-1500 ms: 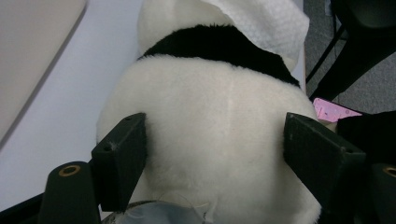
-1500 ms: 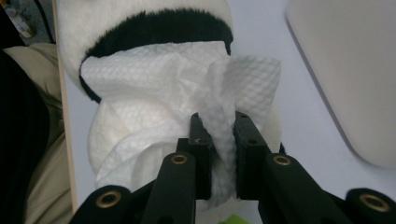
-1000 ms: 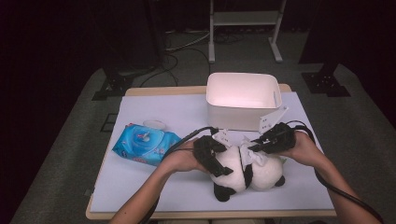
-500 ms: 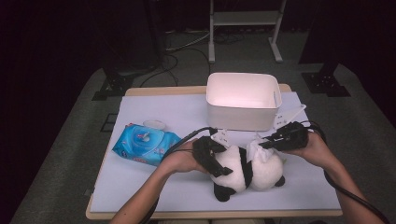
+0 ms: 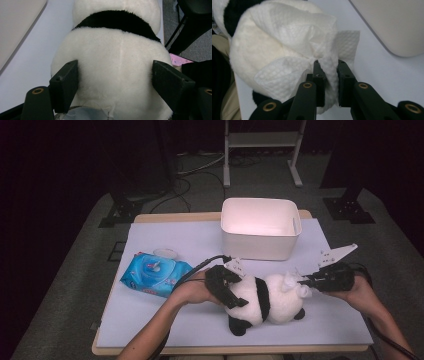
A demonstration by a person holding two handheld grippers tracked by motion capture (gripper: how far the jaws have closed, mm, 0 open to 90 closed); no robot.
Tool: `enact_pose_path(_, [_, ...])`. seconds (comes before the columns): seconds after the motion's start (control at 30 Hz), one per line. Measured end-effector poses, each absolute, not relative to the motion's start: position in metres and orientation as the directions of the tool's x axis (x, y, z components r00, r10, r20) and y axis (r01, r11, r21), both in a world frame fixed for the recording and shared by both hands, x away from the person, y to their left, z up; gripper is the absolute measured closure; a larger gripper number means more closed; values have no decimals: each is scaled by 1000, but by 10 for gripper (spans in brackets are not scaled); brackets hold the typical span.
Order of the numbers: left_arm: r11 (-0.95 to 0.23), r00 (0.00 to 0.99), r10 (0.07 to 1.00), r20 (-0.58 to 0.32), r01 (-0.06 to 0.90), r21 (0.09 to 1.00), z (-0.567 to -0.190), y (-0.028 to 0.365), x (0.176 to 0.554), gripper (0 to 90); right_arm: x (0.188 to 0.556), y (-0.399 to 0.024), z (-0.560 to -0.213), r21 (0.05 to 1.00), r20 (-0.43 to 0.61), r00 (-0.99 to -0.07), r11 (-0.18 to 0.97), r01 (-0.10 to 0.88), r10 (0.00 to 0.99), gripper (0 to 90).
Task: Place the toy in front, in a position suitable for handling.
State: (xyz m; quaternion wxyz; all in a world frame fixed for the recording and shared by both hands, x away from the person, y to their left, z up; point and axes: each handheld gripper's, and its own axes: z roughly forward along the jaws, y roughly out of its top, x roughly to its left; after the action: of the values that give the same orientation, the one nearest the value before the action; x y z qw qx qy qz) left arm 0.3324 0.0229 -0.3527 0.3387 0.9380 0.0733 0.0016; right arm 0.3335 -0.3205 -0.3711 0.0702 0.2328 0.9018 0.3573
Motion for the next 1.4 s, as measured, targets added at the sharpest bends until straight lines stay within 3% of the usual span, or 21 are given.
enact_pose_path(0.6, [-745, 987, 156, -41, 144, 651, -355, 19, 335, 219, 308, -315, -364, 668, 8, -908, 673, 318, 420, 787])
enact_pose_path(1.4, [-749, 988, 153, -32, 137, 648, -354, 13, 339, 208, 314, -235, -344, 634, -53, -970, 758, 152, 238, 783])
